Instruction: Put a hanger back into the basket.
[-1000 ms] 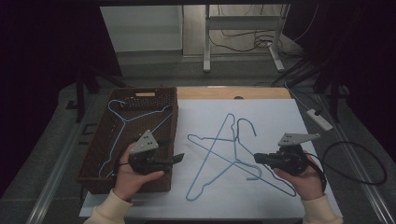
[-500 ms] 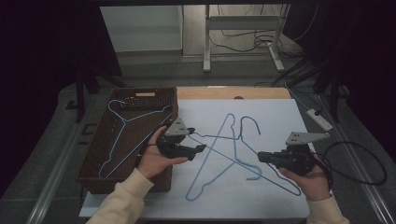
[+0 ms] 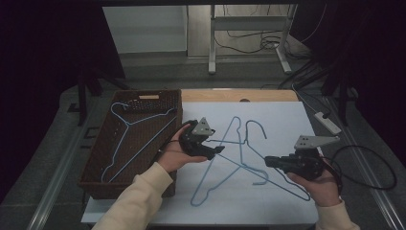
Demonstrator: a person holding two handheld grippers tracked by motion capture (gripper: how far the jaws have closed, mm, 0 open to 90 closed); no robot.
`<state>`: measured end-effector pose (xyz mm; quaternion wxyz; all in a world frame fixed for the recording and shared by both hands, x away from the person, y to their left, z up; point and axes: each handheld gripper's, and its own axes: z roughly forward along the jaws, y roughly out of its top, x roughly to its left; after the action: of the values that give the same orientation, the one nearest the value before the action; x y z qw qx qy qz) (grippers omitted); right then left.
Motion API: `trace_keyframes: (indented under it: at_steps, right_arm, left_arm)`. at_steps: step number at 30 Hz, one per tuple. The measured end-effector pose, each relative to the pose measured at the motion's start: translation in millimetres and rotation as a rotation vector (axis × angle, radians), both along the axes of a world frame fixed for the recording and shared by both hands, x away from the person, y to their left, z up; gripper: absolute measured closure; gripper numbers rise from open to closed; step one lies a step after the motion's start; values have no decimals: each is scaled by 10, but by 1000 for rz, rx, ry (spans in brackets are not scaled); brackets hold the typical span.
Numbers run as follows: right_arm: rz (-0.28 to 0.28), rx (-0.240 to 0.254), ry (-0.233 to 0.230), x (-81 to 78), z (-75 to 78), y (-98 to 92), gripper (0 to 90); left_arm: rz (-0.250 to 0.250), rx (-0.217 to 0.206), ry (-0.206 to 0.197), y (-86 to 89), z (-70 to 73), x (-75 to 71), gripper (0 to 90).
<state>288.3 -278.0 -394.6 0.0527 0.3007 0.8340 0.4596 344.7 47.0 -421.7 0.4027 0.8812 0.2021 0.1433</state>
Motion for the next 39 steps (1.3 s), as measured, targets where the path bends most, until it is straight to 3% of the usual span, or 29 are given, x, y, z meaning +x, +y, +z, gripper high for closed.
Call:
trace_keyframes:
  at_steps: [5,8,9,10,14,19,22,27,29,33,36,39]
  right_arm:
    - [13,0,-2,-11,14,-1,881]
    - [16,2,-3,-18,27,-23,881]
    - [15,6,-4,-19,33,-44,881]
    - [17,5,-4,-17,35,-59,881]
    - [2,0,-6,-3,33,-110,880]
    - [-34,-50,-30,19,19,-157,875]
    - [-48,-63,-46,37,-4,-179,864]
    - [-58,-44,-77,46,-13,-220,839]
    - [-101,-37,-117,42,5,-258,770]
    - [-167,10,-171,26,50,-337,621]
    - [-203,58,-198,18,78,-395,534]
    - [-236,74,-229,7,98,-424,463]
  left_arm:
    - [-39,89,-38,-200,-65,58,467]
    - [-50,108,-47,-235,-69,55,610]
    - [-60,139,-66,-273,-67,45,691]
    - [-70,144,-69,-276,-63,41,730]
    - [-101,177,-112,-291,-37,-14,778]
    - [-142,205,-124,-291,1,-106,826]
    - [-153,207,-119,-287,17,-141,846]
    - [-168,191,-97,-262,63,-242,863]
    - [-157,176,-93,-249,93,-273,867]
    - [-128,93,-70,-153,187,-304,870]
    - [-96,66,-60,-88,222,-300,870]
    - [-61,45,-42,-45,241,-301,871]
